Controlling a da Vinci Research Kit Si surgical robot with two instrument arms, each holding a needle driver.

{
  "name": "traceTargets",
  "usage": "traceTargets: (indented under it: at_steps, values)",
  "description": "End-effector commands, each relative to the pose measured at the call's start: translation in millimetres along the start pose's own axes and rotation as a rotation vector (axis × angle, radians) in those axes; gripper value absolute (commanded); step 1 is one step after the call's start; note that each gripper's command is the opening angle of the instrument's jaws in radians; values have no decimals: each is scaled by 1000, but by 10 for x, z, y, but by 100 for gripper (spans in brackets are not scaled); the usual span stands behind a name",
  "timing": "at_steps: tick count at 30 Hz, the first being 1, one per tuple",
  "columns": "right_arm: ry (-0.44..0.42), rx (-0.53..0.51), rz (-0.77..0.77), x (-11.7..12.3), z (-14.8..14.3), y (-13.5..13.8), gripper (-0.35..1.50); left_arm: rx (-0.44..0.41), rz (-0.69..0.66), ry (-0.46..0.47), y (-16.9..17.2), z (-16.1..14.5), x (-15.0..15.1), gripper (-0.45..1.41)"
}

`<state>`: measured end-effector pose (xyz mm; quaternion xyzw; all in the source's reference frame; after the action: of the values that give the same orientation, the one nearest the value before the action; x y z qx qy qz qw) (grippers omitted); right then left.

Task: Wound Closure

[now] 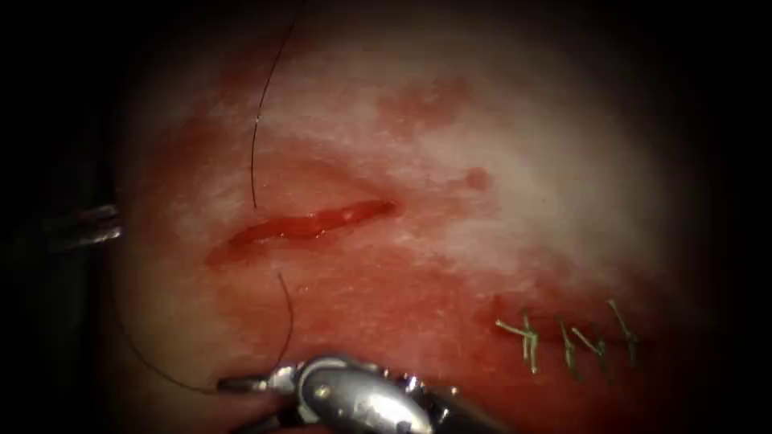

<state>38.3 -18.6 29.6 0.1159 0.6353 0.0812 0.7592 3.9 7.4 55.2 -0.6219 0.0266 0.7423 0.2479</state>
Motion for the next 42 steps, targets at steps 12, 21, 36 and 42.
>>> traceTargets:
  at_steps: [12,21,36,42]
  values:
    - [-69,-122,-44,-81,-13,88,131,0,1,3,-3,6,-9,-45]
    - [-69,-140,-47,-100,7,104,118,-1,-5,4,-4,5,-10,-45]
    - [-98,-29,10,-99,10,85,-35,-1,-5,4,-5,6,-11,-45]
    - [-85,21,30,-76,-3,44,-35,-1,-4,4,-7,7,-15,-45]
